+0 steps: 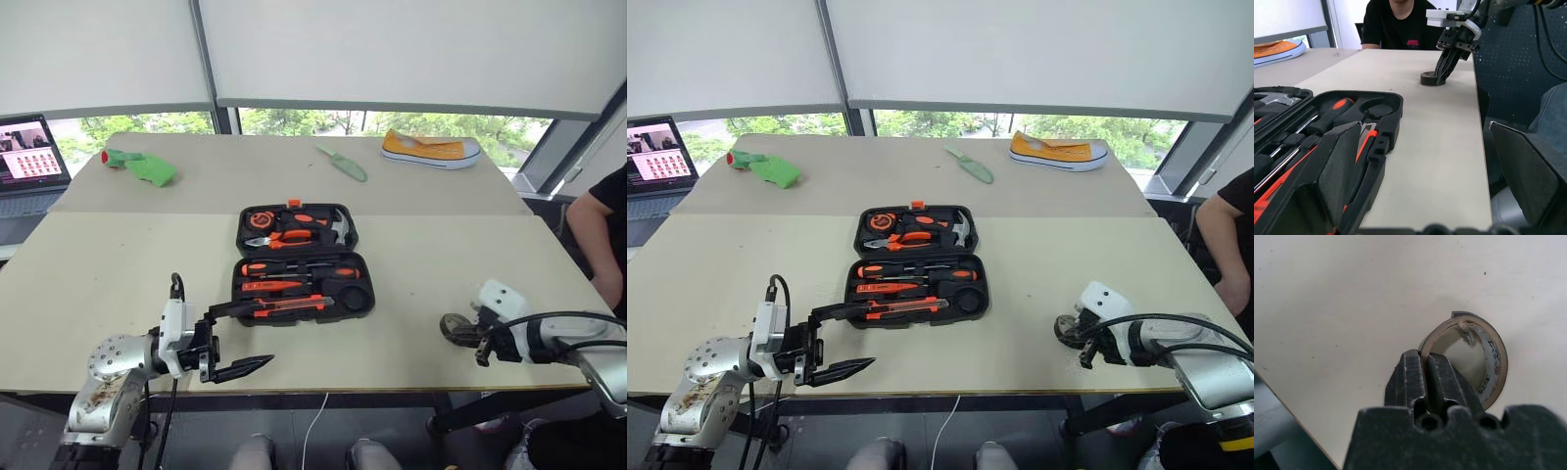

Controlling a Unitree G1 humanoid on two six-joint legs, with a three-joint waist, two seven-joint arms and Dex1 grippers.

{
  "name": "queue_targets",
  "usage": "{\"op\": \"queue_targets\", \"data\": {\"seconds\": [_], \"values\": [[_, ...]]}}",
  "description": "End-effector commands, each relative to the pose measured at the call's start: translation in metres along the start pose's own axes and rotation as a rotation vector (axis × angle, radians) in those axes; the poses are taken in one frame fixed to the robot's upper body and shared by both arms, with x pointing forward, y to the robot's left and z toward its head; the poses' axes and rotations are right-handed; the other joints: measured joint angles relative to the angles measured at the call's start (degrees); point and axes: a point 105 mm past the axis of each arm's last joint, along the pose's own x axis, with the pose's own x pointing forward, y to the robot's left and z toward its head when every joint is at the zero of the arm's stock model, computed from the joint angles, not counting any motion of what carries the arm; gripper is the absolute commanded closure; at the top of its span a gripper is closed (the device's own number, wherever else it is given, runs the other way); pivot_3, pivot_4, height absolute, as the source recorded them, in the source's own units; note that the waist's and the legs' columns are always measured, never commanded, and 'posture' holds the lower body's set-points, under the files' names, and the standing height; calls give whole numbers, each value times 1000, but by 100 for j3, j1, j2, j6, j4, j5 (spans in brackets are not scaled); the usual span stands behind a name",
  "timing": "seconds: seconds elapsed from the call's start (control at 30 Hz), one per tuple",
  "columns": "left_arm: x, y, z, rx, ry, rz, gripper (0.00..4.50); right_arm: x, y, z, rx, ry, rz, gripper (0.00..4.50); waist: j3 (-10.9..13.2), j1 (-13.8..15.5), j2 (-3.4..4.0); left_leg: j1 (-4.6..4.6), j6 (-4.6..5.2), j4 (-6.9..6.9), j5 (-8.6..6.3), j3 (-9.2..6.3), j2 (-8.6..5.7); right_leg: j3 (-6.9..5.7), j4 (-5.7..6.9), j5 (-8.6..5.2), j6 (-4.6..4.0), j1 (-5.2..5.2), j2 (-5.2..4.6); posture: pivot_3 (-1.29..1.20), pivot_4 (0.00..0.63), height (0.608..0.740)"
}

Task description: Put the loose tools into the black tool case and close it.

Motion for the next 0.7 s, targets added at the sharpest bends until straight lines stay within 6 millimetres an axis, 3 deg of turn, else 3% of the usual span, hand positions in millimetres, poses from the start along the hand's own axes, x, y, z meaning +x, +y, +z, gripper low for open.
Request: {"op": "queue_targets", "data": {"seconds": [0.03,0.13,0.3,0.53,0.7], "values": [[3,1,7,34,-29,41,0,-1,11,60,-59,-209,100,4443,5,-76,-5,4,0,0,0,0,1,2,2,1,1,1,2,0,150,740],[0,6,7,20,-44,113,0,10,29,106,-77,-321,225,4443,14,-130,-14,10,1,-2,0,-6,6,17,6,5,10,1,19,0,150,740],[-8,12,4,16,-40,214,0,40,40,145,-127,-301,290,4443,25,-124,-22,22,0,-3,0,-1,13,24,16,19,-17,-3,26,0,150,740],[-12,12,3,31,-24,261,0,70,50,139,-126,-184,349,4443,25,13,-23,-47,1,7,1,11,3,25,23,21,-12,-72,8,0,150,740],[-10,11,4,47,-19,264,0,81,46,114,-149,-71,327,4443,24,9,-24,-65,1,17,1,11,4,26,32,26,-9,-88,13,0,150,740]]}}
